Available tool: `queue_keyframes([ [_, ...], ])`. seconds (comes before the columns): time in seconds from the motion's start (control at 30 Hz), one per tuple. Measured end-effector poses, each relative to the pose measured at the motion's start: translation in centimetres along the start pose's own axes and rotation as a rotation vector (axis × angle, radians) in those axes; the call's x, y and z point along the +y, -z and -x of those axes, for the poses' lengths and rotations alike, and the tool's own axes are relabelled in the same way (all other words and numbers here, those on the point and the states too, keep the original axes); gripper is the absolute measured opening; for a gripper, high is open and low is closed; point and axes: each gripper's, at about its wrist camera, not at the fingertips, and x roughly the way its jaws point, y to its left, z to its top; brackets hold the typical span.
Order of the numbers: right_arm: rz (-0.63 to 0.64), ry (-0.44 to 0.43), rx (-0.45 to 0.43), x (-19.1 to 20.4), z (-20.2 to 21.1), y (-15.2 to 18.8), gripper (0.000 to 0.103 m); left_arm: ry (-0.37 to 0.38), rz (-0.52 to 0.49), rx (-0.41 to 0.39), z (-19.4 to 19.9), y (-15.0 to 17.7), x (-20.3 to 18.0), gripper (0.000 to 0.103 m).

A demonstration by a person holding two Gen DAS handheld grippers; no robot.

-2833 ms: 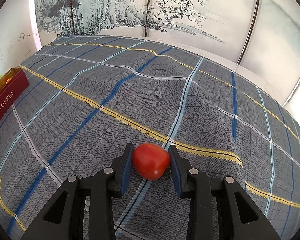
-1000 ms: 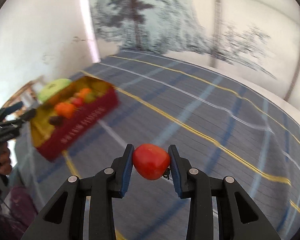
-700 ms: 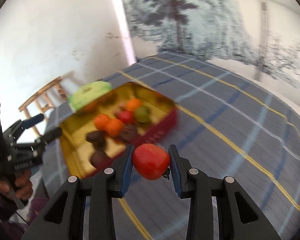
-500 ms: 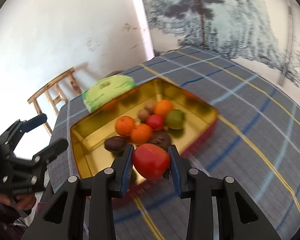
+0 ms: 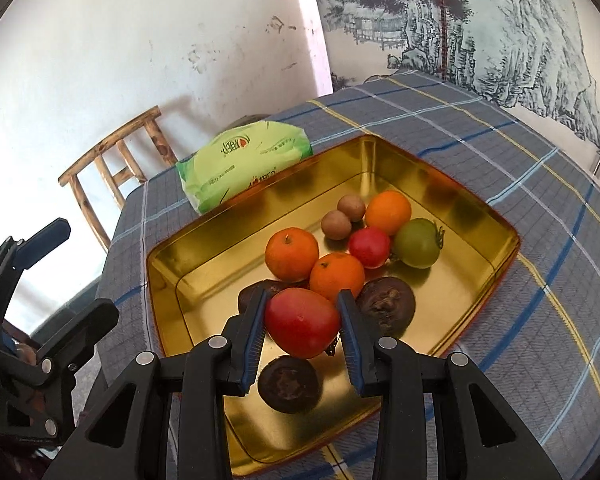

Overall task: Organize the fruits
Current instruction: 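Lower the tomato into the tin and open the right gripper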

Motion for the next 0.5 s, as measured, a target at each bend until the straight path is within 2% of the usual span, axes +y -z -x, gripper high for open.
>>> queue_keyframes([
  [0.5,0.018,0.037,0.026,0.5,-1.3,0.1,0.036,0.010,-0.013,0.009,-0.3,0.6,-0.4,0.093],
])
